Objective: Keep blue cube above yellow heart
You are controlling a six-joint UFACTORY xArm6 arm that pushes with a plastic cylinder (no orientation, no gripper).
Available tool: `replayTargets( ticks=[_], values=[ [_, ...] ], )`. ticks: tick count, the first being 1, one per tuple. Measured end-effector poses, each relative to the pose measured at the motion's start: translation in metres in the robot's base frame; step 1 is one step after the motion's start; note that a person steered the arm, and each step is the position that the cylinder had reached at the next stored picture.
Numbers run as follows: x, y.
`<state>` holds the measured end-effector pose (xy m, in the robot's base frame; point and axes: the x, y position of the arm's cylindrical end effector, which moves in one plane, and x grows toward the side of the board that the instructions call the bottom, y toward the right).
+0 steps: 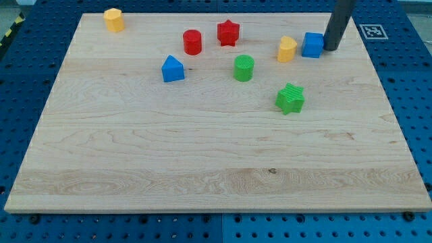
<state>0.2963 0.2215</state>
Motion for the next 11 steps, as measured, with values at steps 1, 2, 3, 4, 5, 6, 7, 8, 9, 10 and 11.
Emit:
replayTargets(
  ticks=[1,2,3,4,5,6,7,8,9,10,11],
  values=[
    [0.002,0.000],
    [0.029,0.000],
    [0.036,-0.003],
    [0.003,-0.012],
    [-0.022,-0.025],
    [-0.023,-0.026],
    [-0.002,-0.012],
    [0.009,-0.008],
    [0.009,-0.025],
    [0.000,-0.038],
    [-0.019,-0.039]
  ],
)
